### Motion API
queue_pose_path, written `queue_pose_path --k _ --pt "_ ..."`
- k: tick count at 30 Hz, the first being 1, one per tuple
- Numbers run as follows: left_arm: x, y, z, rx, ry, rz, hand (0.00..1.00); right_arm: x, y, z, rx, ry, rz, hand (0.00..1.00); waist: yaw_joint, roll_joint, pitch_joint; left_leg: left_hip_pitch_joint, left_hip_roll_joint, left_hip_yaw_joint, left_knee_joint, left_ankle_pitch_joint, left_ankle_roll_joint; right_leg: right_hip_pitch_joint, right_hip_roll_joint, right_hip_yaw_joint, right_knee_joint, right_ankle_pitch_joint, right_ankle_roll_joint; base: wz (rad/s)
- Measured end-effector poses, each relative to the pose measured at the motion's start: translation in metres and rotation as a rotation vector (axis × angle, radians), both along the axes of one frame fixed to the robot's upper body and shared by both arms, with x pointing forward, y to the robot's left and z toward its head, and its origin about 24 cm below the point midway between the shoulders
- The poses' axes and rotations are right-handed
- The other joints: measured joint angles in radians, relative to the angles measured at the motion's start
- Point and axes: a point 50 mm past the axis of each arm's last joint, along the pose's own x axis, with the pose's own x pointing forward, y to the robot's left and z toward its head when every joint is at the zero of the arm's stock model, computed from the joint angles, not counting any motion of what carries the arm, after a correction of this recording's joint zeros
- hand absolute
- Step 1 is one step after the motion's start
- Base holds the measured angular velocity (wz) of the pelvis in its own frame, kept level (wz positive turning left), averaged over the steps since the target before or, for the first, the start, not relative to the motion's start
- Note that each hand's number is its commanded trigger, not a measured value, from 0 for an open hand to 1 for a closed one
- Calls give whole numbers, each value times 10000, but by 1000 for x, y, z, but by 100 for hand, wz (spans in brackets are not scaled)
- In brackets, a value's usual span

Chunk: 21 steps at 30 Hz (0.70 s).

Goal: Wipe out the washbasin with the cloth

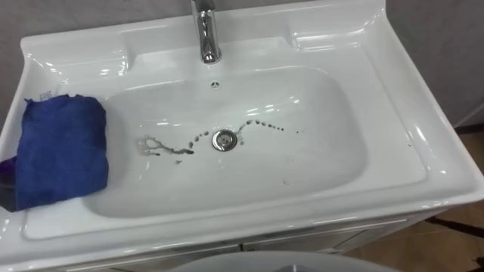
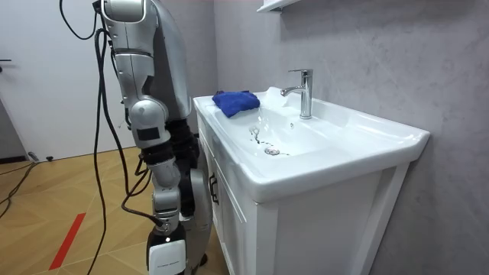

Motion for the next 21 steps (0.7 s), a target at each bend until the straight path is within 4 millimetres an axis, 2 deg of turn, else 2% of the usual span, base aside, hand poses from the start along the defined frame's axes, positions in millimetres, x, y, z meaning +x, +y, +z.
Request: queue_pose_path --k 21 --pt "-3 -1 0 -47 59 86 0 3 3 -1 249 -69 -29 0 -5 19 2 -3 35 9 13 -64 -22 6 35 1 -28 7 -11 0"
